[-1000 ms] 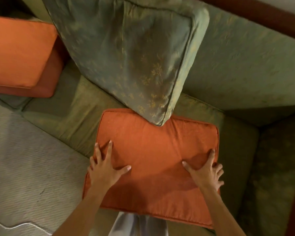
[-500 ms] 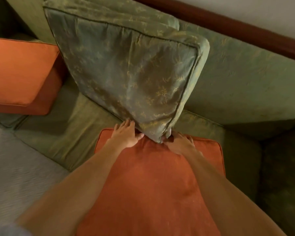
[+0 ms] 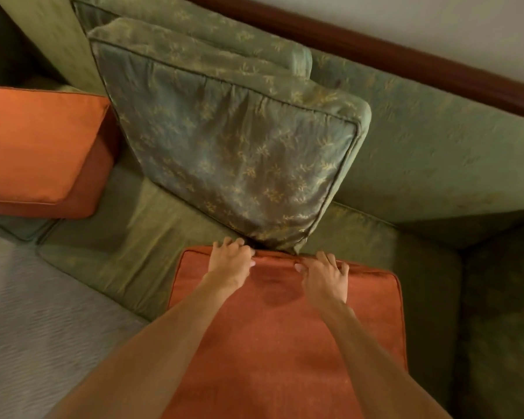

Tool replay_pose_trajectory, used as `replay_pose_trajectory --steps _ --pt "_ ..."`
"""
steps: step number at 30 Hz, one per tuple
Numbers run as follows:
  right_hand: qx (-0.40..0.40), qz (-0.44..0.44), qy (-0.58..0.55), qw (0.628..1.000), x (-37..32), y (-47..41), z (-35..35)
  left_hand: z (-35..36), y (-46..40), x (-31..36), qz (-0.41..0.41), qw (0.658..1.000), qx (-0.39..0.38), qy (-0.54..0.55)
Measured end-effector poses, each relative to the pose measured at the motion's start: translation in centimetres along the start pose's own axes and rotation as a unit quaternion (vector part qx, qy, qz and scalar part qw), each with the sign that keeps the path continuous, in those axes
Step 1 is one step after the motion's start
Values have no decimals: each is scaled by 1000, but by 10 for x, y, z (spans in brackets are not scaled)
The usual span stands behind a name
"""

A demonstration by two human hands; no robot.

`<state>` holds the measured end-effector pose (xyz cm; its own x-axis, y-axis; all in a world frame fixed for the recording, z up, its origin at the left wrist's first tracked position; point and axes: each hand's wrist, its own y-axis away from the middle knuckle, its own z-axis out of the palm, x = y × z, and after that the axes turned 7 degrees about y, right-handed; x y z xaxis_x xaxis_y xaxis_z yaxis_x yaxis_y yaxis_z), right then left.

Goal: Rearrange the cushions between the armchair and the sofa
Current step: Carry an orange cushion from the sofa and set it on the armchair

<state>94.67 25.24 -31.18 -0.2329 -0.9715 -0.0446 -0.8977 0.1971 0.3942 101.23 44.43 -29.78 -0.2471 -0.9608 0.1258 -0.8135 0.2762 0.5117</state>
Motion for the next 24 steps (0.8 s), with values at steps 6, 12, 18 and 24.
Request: replay_pose_trajectory --steps 6,12,18,24 --pt "92 3 -87 992 9 34 -57 -51 44 11 46 992 108 52" --pt "297 1 -136 945 22 101 -177 -176 110 32 131 955 244 109" --pt "172 -66 -76 980 34 164 -184 -179 163 33 207 945 228 115" --pt "108 -44 -64 991 0 161 -190 -174 148 -2 199 965 109 129"
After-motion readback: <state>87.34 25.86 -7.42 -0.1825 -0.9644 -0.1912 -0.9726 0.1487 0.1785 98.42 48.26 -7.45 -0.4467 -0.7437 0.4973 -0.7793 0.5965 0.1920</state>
